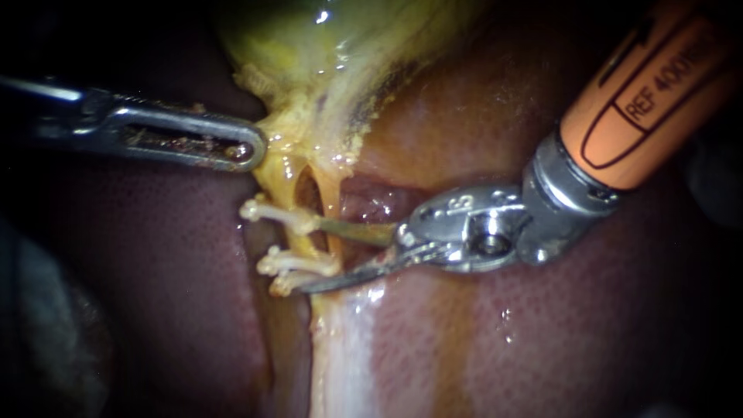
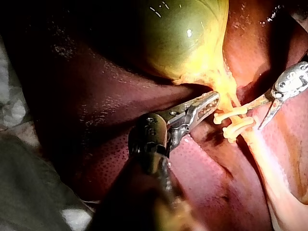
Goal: Go to the cutting position left tube
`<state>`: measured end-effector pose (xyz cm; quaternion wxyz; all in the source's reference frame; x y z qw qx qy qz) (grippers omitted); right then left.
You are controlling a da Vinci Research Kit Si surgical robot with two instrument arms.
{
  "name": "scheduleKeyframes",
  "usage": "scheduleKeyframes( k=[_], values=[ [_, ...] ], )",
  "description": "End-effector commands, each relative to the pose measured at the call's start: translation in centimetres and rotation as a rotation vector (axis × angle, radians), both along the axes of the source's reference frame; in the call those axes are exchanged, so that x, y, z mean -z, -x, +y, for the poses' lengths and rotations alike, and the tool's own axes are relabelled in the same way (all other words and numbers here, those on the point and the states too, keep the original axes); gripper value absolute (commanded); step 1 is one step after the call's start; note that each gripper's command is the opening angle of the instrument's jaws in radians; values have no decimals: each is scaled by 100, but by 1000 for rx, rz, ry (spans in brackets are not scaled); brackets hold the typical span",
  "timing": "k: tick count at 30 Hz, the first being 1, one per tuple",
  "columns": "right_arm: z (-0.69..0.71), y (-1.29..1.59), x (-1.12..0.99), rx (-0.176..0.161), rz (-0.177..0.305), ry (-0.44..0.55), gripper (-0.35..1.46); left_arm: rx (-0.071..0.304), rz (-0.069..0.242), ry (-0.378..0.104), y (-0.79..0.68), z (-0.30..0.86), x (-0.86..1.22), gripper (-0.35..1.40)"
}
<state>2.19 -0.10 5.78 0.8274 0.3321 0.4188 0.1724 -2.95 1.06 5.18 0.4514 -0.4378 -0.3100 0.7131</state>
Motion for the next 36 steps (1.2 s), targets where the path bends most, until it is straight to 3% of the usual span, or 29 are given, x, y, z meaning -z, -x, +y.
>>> scheduleKeyframes(
  k=[1, 11, 17, 27, 36],
  values=[
    [1, 1, -3, 1, -1, 0, 130, -1, 0, 1, 0, 0, 0, -35],
    [0, -6, -20, 1, -12, 11, 130, -2, 0, 0, 2, -1, 1, -35],
    [-4, -12, -27, 27, -5, 8, 130, -4, -2, -1, 2, -1, 1, -35],
    [-6, -29, -26, 80, 65, -35, 130, -4, -2, -1, 3, -1, 1, -35],
    [-6, -50, -26, 58, 94, -64, 130, -4, -2, -1, 3, -1, 1, -35]
  ],
)
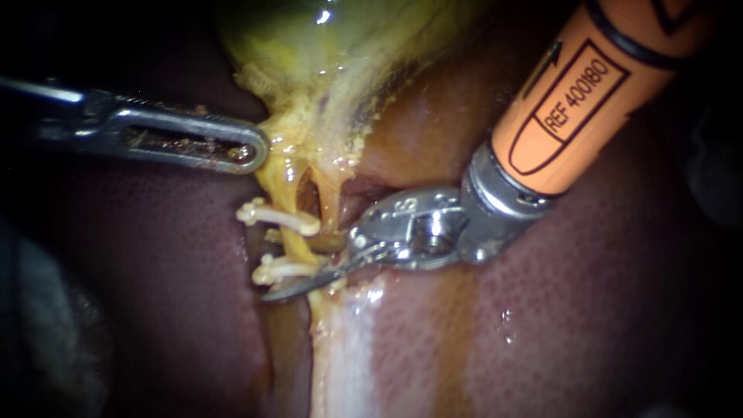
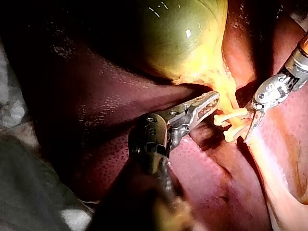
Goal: Go to the cutting position left tube
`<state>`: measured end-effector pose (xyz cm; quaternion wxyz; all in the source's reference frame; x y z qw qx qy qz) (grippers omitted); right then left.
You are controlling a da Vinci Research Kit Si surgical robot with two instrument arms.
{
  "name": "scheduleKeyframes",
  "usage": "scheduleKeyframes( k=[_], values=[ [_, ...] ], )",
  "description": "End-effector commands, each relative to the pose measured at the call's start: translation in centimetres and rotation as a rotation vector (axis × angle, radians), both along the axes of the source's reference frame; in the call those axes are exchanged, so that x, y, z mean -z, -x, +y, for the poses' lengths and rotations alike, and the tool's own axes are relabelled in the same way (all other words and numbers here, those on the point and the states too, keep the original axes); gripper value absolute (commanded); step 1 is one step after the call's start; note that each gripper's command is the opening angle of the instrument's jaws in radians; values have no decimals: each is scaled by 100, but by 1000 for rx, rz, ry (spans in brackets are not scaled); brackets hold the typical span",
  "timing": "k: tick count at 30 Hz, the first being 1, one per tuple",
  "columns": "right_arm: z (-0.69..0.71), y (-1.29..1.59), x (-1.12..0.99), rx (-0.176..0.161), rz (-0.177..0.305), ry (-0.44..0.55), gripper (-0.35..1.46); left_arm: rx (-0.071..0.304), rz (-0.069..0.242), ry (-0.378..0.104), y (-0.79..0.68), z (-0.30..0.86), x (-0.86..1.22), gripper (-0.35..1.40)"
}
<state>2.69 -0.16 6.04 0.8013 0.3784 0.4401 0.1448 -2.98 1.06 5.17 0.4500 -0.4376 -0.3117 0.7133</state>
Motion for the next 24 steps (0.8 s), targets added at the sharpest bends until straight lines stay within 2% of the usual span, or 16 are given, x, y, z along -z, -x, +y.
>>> scheduleKeyframes(
  k=[1, 6, 17, 24],
  values=[
    [0, -2, 0, -7, 1, -6, 130, 0, 0, 0, 0, 0, 0, -35],
    [1, -15, -3, -40, 5, -40, 128, 0, 0, 0, 0, 0, 0, -35],
    [0, -29, -7, -65, -1, -77, 128, 0, 0, 0, 0, 0, 0, -35],
    [-4, -31, 3, -72, 22, -92, 128, 0, 0, 0, 0, 0, 0, -35]
  ],
)
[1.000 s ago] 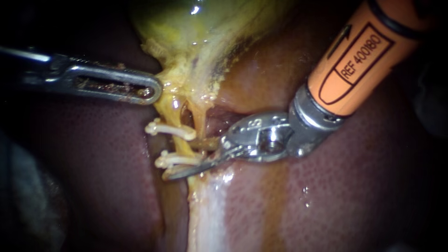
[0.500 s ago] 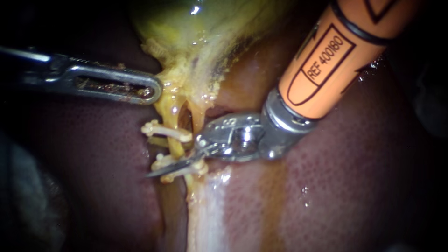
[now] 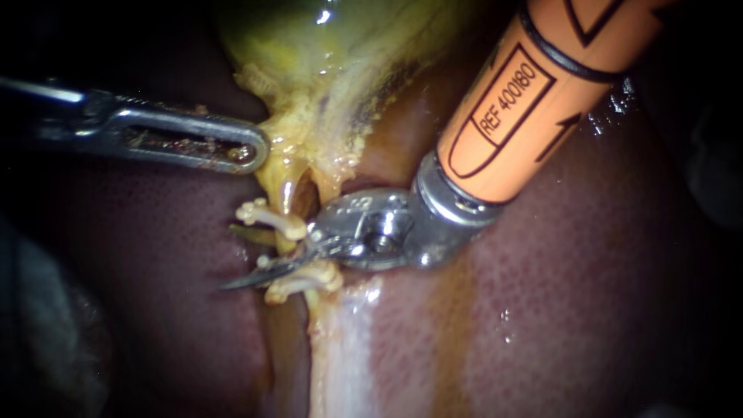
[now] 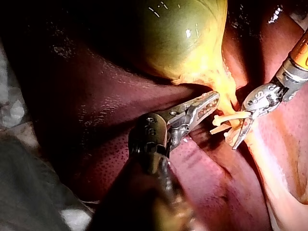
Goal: Go to the cutting position left tube
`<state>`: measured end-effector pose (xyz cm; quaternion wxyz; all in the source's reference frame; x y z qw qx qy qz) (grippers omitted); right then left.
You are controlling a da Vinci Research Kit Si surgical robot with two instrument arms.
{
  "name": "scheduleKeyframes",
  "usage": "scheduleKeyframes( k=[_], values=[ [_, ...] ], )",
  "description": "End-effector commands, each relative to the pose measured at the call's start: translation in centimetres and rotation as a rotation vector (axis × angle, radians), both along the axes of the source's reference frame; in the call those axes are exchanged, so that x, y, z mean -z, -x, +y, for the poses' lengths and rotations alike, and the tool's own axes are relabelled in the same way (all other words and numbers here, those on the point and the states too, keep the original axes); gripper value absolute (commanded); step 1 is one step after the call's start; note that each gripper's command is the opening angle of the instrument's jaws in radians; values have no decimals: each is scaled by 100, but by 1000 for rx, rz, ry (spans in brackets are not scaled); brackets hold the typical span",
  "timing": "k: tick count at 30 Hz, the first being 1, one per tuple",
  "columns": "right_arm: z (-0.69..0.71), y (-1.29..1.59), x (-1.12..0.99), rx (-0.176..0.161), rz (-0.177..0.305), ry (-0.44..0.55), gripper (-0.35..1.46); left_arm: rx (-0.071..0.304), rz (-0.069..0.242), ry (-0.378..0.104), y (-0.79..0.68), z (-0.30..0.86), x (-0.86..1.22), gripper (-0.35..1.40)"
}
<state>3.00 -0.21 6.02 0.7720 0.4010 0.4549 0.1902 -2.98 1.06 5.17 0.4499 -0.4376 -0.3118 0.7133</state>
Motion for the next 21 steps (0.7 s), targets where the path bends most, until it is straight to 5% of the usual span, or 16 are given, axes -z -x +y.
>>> scheduleKeyframes(
  k=[1, 12, 21],
  values=[
    [0, 0, 4, -1, 6, 0, 128, 0, 0, 0, 0, 0, 0, -35],
    [-7, -15, 42, -18, 65, -29, 130, 0, 0, 0, 0, 1, -1, -35],
    [-2, -16, 51, -34, 87, -54, 130, 0, 0, 0, 0, 1, -1, -35]
  ],
)
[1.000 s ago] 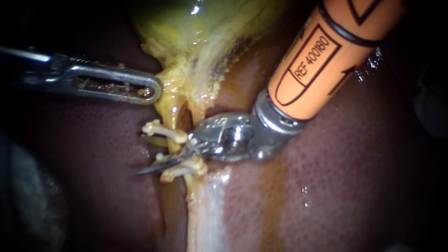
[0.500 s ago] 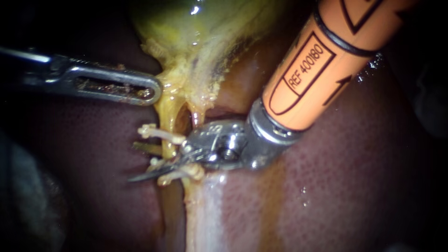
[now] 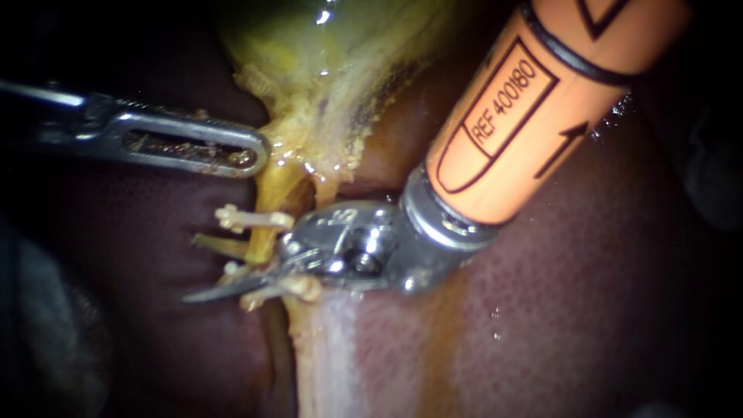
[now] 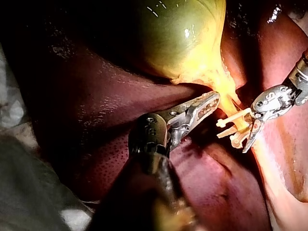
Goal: Go to the cutting position left tube
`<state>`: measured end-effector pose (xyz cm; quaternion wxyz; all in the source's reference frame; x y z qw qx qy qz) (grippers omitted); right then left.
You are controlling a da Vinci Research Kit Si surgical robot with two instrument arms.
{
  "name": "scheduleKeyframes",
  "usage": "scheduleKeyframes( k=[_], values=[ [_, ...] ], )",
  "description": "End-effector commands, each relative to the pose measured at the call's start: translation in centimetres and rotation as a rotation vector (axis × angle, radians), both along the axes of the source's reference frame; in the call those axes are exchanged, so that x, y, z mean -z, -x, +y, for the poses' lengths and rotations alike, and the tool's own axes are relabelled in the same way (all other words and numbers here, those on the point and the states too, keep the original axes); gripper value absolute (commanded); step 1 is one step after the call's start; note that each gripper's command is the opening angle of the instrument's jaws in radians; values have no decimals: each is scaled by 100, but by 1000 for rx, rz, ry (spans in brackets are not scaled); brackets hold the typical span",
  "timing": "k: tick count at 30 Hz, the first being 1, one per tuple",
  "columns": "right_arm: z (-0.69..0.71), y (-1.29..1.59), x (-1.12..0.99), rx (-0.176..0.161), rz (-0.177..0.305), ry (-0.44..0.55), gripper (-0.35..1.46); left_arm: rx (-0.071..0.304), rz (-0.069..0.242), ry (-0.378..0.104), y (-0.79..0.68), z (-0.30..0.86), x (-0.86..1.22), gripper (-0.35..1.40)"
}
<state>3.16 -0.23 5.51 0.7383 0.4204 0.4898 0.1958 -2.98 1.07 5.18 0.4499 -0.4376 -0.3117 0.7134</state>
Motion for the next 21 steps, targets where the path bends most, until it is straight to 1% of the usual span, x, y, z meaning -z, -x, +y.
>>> scheduleKeyframes(
  k=[1, 9, 21],
  values=[
    [0, 0, 0, -2, -1, -5, 130, 0, 0, 0, 0, 0, 0, -35],
    [2, -1, 1, -8, 6, -15, 130, 0, 0, 0, 0, 0, -1, -35],
    [2, -1, 1, -10, 4, -26, 130, 0, 0, 1, 1, 0, -2, -35]
  ],
)
